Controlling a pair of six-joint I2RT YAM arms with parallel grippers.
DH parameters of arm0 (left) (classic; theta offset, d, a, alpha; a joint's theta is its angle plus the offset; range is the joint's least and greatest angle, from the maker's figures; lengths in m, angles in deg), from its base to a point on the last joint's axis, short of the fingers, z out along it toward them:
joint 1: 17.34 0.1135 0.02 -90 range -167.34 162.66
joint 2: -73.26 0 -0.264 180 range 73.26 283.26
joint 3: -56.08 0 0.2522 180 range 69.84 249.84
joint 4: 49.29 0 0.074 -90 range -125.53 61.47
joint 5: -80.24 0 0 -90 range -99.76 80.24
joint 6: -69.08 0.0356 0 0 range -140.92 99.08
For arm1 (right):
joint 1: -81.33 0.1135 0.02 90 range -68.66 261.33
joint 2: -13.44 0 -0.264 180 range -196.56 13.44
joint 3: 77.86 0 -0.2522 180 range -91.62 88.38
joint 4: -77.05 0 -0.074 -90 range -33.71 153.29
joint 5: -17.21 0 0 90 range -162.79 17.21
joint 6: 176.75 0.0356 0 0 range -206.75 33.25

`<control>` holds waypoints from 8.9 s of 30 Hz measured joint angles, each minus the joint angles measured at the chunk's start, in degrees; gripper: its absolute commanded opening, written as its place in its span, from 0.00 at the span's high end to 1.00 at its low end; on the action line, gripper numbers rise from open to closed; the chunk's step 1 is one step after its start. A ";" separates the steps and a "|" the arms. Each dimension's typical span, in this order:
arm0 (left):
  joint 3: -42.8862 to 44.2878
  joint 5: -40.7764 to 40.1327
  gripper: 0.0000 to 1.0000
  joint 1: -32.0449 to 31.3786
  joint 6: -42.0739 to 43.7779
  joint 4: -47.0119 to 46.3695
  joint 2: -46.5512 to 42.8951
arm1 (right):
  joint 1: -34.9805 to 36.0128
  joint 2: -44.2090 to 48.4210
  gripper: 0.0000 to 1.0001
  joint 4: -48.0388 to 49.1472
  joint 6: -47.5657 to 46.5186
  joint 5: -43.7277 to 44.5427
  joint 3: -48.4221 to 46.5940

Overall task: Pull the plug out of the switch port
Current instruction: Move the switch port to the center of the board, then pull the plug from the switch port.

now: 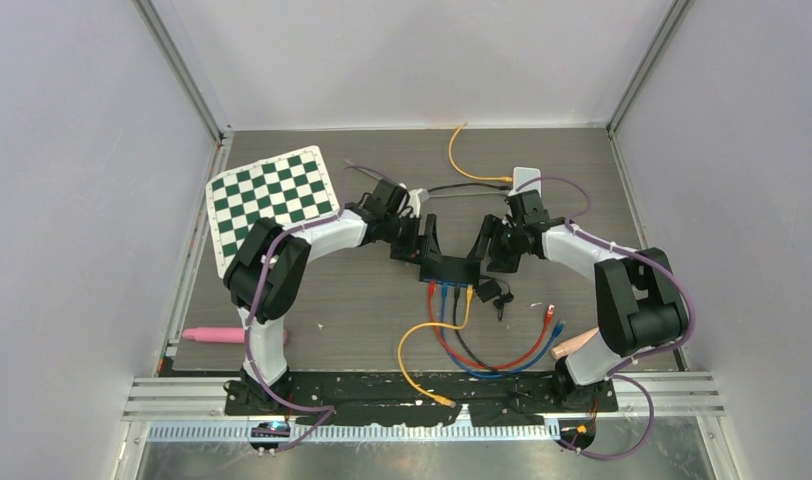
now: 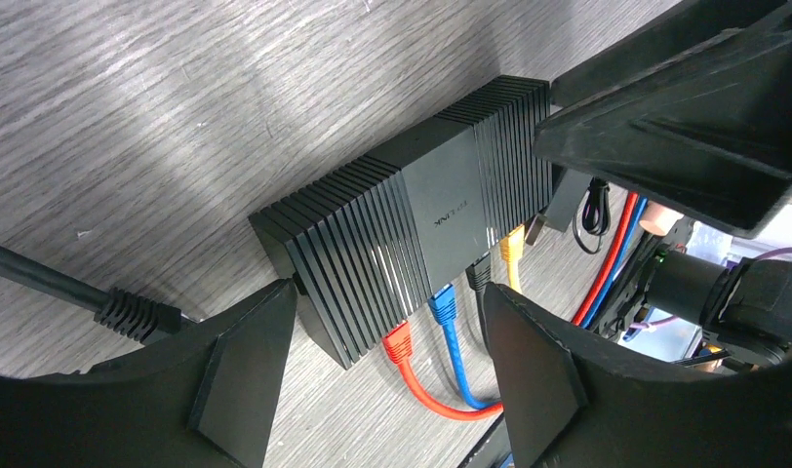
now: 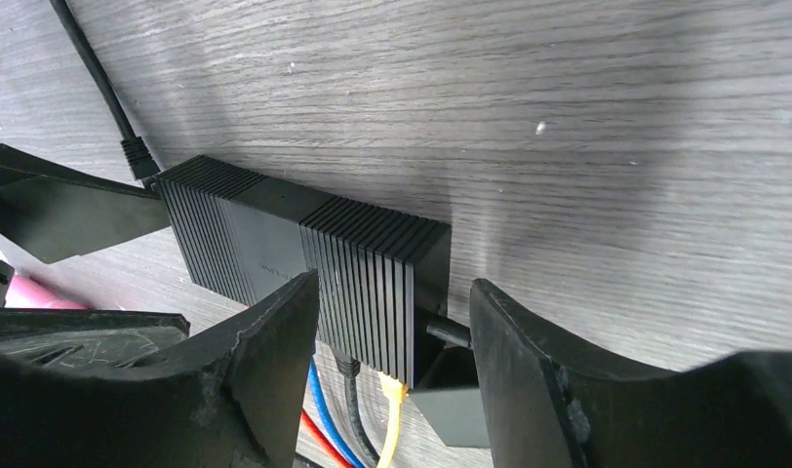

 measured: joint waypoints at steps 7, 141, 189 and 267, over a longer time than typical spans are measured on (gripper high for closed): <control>-1.62 -0.13 0.34 -0.76 -0.90 -2.19 0.00 | 0.13 -4.22 0.47 0.50 -2.47 -4.15 -1.25; -14.12 -16.17 0.00 -4.59 17.68 10.73 -28.13 | 9.86 17.03 0.37 -14.16 -1.66 25.55 10.91; -2.45 -17.73 0.00 -15.61 61.05 5.66 -13.53 | 8.24 45.42 0.16 8.79 23.56 28.28 30.38; 3.58 -12.85 0.01 -11.06 57.02 13.86 -7.41 | 8.04 25.44 0.34 13.09 49.48 22.84 27.82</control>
